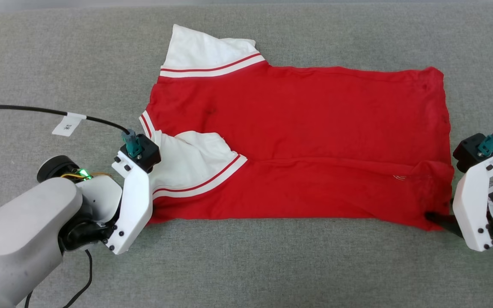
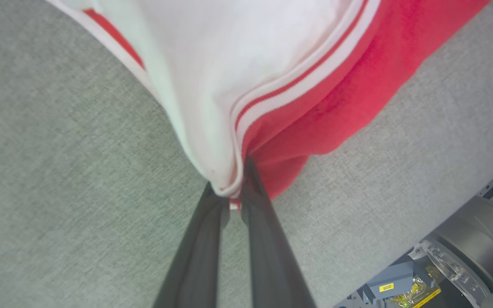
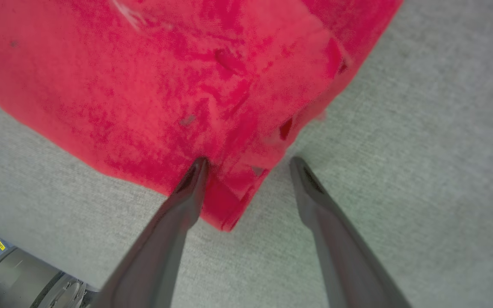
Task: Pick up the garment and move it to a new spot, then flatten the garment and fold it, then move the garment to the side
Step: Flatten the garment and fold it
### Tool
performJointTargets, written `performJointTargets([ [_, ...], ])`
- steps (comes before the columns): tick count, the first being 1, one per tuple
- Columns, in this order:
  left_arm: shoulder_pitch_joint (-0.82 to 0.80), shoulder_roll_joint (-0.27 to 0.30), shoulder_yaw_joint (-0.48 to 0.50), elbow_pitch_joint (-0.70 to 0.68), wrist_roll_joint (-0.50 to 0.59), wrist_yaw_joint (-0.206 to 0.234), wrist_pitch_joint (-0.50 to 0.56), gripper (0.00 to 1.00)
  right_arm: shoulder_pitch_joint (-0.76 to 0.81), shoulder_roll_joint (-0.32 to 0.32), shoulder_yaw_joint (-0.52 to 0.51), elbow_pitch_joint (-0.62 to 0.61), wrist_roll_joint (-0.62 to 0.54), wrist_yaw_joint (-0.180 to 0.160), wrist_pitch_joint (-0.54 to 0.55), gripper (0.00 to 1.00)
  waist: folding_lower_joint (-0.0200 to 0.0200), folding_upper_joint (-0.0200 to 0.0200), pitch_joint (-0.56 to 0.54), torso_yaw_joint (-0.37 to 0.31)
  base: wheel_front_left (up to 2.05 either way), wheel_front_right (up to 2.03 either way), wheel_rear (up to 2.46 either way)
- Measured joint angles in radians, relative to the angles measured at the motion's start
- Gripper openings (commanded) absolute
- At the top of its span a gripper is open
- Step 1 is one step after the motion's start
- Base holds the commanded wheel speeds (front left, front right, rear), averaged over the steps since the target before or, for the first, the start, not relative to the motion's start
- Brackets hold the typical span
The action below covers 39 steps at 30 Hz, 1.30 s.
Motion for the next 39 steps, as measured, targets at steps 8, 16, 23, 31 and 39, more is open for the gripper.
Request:
performJointTargets([
  [8,0.008,0.003,-0.002,0.012,0.0,0.0,-0.029,0.0,-0.024,0.009,0.039,0.064,0.02,0.0,-0.138,0.0,0.0,0.0,-0.006,-0.002,0.0,0.0,0.0],
  [16,0.076,0.034,-0.001,-0.001,-0.03,0.003,-0.069,0.0,0.006,-0.077,0.067,-0.001,0.074,0.0,-0.205,0.0,0.0,0.0,-0.083,-0.011,0.0,0.0,0.0],
  [23,0.164,0.087,-0.025,-0.101,-0.058,0.017,-0.073,0.0,0.088,-0.171,0.07,-0.101,0.108,0.0,-0.216,0.0,0.0,0.0,-0.146,-0.013,0.0,0.0,0.0],
  [31,0.268,0.116,-0.057,-0.179,-0.088,0.063,-0.092,0.0,0.247,-0.212,0.032,-0.15,0.132,0.0,-0.197,0.0,0.0,0.0,-0.158,-0.002,0.0,0.0,0.0],
  [39,0.268,0.113,-0.036,-0.15,-0.073,0.078,-0.147,1.0,0.28,-0.145,-0.031,-0.102,0.072,0.0,-0.244,1.0,0.0,0.0,-0.167,0.002,0.0,0.0,0.0],
])
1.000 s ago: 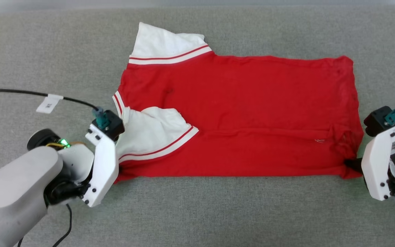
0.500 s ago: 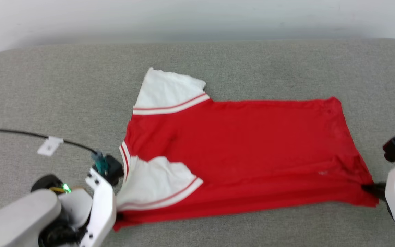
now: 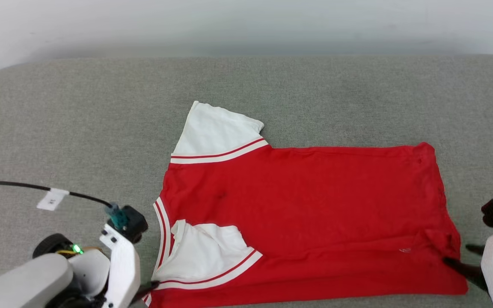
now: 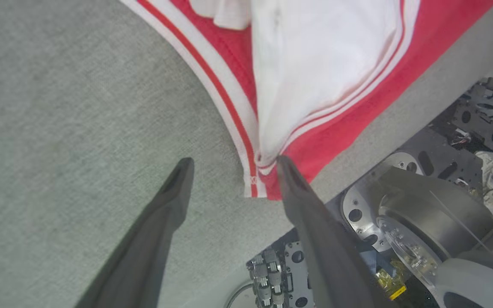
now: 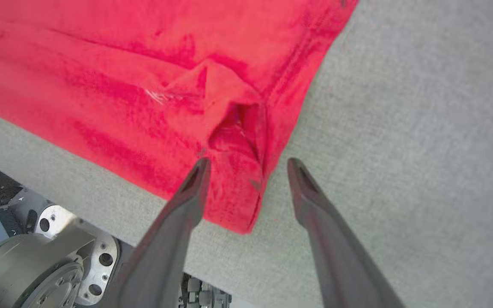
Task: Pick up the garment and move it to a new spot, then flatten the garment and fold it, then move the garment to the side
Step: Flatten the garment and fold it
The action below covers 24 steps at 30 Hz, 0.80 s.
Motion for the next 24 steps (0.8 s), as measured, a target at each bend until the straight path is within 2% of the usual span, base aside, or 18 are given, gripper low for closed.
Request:
performJointTargets([
  [4,-0.033,0.019,0.046,-0.01,0.001,0.008,-0.038,1.0,-0.001,0.015,-0.072,-0.025,-0.052,0.0,-0.09,1.0,0.0,0.0,-0.013,0.001,0.0,0.0,0.0],
  [8,-0.097,0.03,0.092,0.001,0.066,0.026,-0.113,1.0,-0.006,0.069,-0.173,-0.049,-0.137,0.0,-0.216,1.0,0.0,0.0,-0.019,-0.01,0.0,0.0,0.0],
  [16,-0.224,-0.013,0.166,0.095,0.136,0.028,-0.224,1.0,0.011,0.294,-0.418,-0.149,-0.366,0.0,-0.471,1.0,0.0,0.0,0.019,-0.05,0.0,0.0,0.0],
  [20,-0.302,-0.039,0.189,0.153,0.155,0.016,-0.228,1.0,0.049,0.416,-0.526,-0.234,-0.485,0.0,-0.57,1.0,0.0,0.0,0.058,-0.073,0.0,0.0,0.0],
  [24,-0.398,-0.056,0.215,0.213,0.172,0.005,-0.214,1.0,0.09,0.514,-0.581,-0.322,-0.574,0.0,-0.623,1.0,0.0,0.0,0.108,-0.096,0.0,0.0,0.0],
])
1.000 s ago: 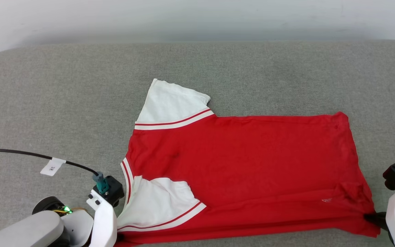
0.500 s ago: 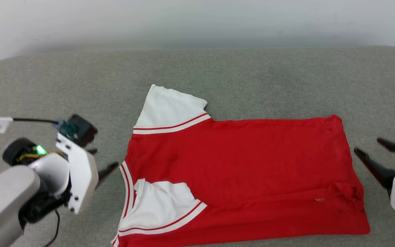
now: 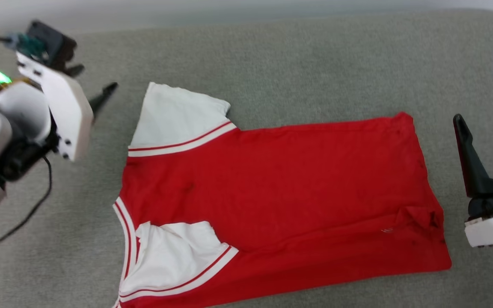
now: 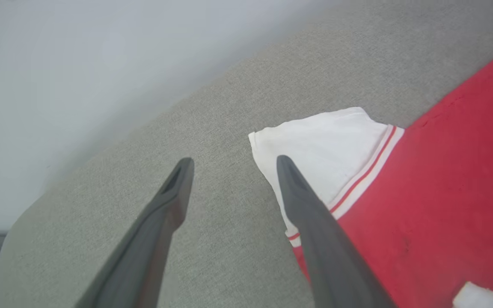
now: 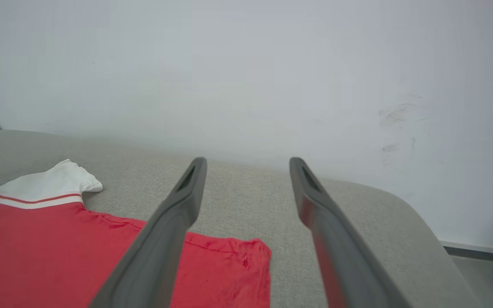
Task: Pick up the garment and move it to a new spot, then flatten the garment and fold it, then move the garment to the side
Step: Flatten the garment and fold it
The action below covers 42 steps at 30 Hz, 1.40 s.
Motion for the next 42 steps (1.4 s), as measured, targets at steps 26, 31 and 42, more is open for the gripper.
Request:
performJointTargets([
  [26,-0.4,-0.066,-0.051,0.159,-0.079,-0.042,0.641,1.0,-0.084,0.084,0.064,-0.127,-0.099,0.0,0.01,1.0,0.0002,0.0,0.353,-0.139,0.0,0.0,0.0],
  [31,-0.41,-0.058,-0.071,0.148,-0.069,-0.057,0.661,1.0,-0.1,0.082,0.073,-0.103,-0.096,0.0,0.001,1.0,0.0,0.0,0.367,-0.147,0.0,0.0,0.0],
  [42,-0.359,-0.067,-0.092,0.13,-0.081,-0.078,0.584,0.0,-0.188,0.007,0.043,-0.075,-0.087,0.0,0.045,1.0,0.0001,-0.0001,0.305,-0.119,0.0,0.0,0.0],
])
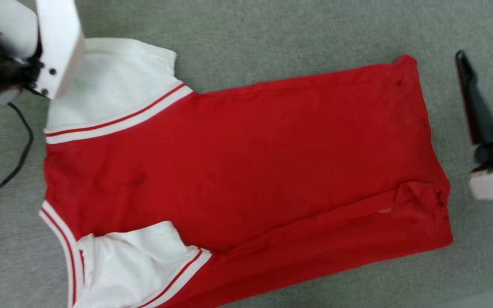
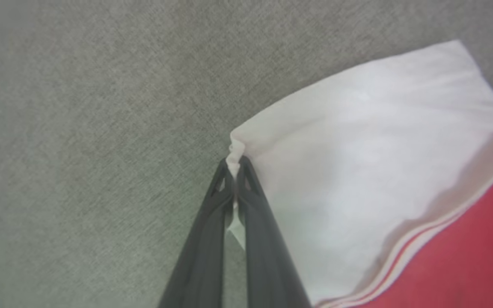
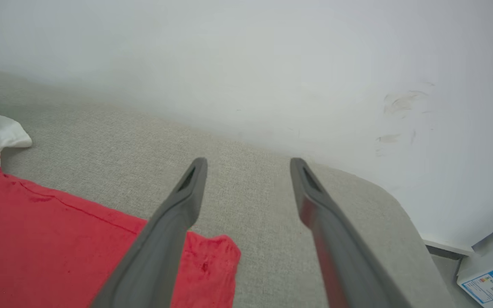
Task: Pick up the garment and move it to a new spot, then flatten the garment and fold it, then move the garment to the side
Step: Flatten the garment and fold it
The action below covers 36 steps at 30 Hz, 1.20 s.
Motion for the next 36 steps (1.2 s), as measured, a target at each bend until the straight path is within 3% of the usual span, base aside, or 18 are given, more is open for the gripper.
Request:
performJointTargets([
  [3,0.003,-0.013,-0.007,-0.027,0.0,-0.005,-0.029,0.0,-0.056,-0.07,0.001,0.001,0.004,0.0,0.064,1.0,0.0,0.0,-0.03,0.02,0.0,0.0,0.0],
  [7,0.015,-0.033,-0.02,-0.064,-0.002,-0.009,-0.063,0.0,-0.134,-0.208,0.053,0.03,0.064,0.0,0.238,1.0,0.0,0.0,-0.07,0.052,0.0,0.0,0.0],
  [13,0.021,-0.058,-0.045,-0.12,-0.005,-0.013,-0.101,0.0,-0.258,-0.432,0.182,0.094,0.258,0.0,0.555,1.0,-0.0001,0.0,-0.109,0.107,0.0,0.0,0.0],
  [18,0.021,-0.073,-0.054,-0.144,-0.005,-0.013,-0.128,0.0,-0.352,-0.531,0.281,0.17,0.452,0.0,0.812,1.0,-0.0001,0.0,-0.11,0.146,0.0,0.0,0.0],
  [22,0.006,-0.093,-0.067,-0.158,-0.002,-0.014,-0.141,0.0,-0.432,-0.543,0.33,0.24,0.532,0.0,0.943,1.0,-0.0001,0.0,-0.088,0.17,0.0,0.0,0.0],
  [27,-0.015,-0.109,-0.083,-0.169,-0.002,-0.014,-0.162,0.0,-0.497,-0.473,0.364,0.339,0.565,0.0,1.022,1.0,-0.0001,0.0,-0.058,0.2,0.0,0.0,0.0],
  [36,-0.049,-0.111,-0.114,-0.173,-0.003,-0.014,-0.193,0.0,-0.509,-0.393,0.457,0.486,0.554,0.0,0.983,1.0,-0.0002,0.0,-0.009,0.237,0.0,0.0,0.0],
])
